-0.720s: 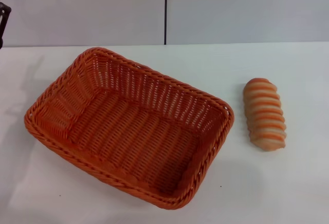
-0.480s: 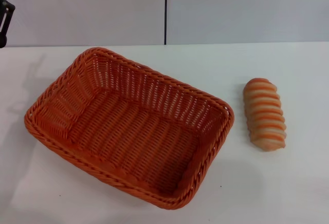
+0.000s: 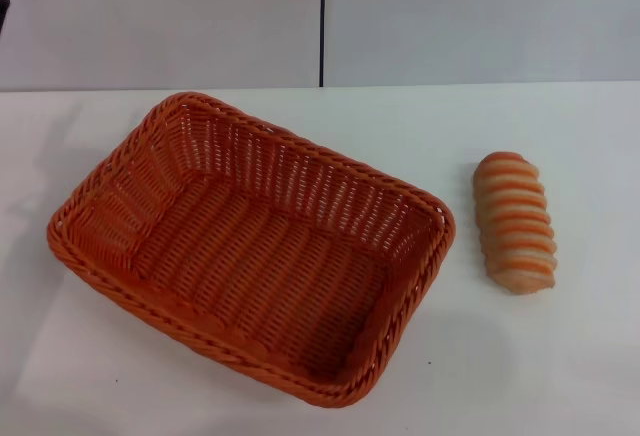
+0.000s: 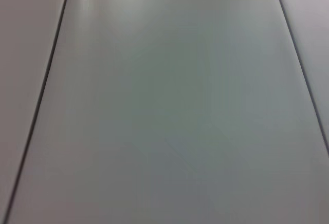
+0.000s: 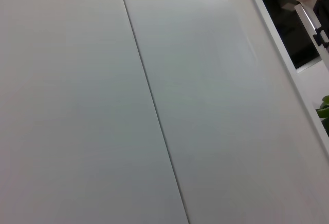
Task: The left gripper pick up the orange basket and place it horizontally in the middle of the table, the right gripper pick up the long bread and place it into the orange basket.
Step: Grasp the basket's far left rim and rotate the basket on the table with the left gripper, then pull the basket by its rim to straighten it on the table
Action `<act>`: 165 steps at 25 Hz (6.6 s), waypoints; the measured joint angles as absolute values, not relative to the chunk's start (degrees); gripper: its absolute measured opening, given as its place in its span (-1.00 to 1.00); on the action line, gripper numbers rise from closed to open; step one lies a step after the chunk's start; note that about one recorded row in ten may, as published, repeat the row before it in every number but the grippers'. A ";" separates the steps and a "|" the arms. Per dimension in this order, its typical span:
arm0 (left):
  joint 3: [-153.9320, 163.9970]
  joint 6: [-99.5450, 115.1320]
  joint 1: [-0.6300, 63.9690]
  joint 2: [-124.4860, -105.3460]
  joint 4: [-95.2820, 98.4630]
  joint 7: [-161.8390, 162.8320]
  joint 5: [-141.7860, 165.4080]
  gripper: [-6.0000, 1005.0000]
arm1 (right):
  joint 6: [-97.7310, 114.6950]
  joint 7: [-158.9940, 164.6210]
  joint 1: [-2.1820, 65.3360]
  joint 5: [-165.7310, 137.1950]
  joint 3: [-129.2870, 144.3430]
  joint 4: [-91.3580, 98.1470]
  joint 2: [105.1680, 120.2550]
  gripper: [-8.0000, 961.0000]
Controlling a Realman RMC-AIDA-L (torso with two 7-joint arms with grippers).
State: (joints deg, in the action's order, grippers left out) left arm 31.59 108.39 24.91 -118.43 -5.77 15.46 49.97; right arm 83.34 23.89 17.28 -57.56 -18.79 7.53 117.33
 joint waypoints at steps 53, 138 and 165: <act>44.74 86.88 36.77 -115.46 66.98 117.06 136.16 0.55 | 81.47 31.66 12.72 -62.12 -10.18 12.27 117.61 -0.02; 43.54 91.13 41.35 -117.55 66.28 146.72 140.62 -0.63 | 81.27 40.43 11.41 -61.17 -12.04 12.39 117.56 0.23; 40.41 91.67 29.15 -118.01 65.47 149.75 132.08 -0.63 | 76.71 44.25 13.42 -61.96 -8.20 13.01 115.41 0.27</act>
State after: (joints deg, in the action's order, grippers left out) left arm 40.41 91.67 29.15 -118.01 65.47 149.75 132.08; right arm 76.71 44.25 13.42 -61.96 -8.20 13.01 115.41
